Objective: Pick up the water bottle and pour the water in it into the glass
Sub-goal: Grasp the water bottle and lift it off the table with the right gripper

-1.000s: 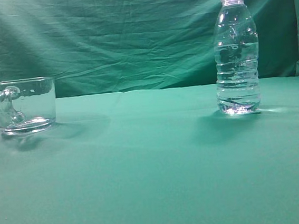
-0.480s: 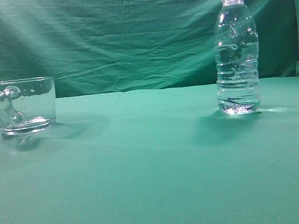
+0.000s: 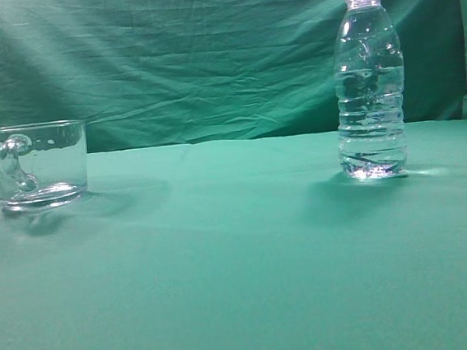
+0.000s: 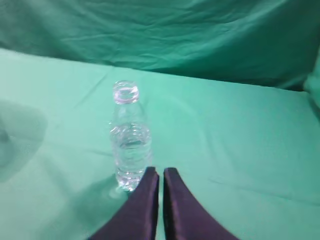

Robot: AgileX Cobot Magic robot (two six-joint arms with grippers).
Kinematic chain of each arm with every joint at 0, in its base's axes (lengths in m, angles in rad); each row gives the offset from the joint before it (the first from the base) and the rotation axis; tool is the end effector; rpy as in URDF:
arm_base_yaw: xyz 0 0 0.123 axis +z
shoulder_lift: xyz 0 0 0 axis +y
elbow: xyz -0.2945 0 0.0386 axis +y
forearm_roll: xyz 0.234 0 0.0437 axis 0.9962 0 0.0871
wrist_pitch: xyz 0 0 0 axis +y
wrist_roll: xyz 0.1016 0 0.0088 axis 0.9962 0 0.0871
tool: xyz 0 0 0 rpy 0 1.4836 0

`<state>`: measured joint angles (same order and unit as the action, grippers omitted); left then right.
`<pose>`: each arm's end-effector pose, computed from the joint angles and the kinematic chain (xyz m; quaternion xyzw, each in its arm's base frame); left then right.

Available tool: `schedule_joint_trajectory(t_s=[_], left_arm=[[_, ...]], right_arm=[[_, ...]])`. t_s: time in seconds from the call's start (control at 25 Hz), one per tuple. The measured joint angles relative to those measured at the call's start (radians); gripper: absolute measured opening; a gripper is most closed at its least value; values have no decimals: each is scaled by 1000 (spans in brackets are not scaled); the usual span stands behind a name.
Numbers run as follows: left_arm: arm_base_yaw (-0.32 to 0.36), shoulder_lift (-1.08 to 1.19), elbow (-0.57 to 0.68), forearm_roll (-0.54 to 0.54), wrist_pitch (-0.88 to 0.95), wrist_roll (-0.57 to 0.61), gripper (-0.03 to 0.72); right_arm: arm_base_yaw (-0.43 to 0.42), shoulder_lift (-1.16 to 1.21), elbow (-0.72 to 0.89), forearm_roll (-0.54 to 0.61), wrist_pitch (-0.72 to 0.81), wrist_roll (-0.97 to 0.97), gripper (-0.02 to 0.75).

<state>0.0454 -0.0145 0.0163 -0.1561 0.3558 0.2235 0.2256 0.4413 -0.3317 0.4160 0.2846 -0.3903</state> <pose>0.0375 -0.0038 0.1737 0.0290 0.7941 0.0156 0.6069 0.0801 0.0303 0.2731 -0.1195 0.7905 0.1158 0.5895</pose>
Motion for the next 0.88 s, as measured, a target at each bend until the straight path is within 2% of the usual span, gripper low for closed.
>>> schedule_joint_trajectory(t_s=[0.16, 0.28, 0.52, 0.56, 0.68, 0.88], left_arm=[[-27, 0, 0, 0, 0, 0, 0], [-38, 0, 0, 0, 0, 0, 0], [-40, 0, 0, 0, 0, 0, 0], [-40, 0, 0, 0, 0, 0, 0], [-40, 0, 0, 0, 0, 0, 0], [-40, 0, 0, 0, 0, 0, 0]], right_arm=[[101, 134, 0, 2, -122, -26, 0], [139, 243, 0, 4, -246, -28, 0], [155, 465, 0, 8, -441, -29, 0], [155, 501, -1, 8, -458, -29, 46], [155, 591, -2, 8, -494, -18, 46], [155, 685, -8, 2, -538, 93, 282]])
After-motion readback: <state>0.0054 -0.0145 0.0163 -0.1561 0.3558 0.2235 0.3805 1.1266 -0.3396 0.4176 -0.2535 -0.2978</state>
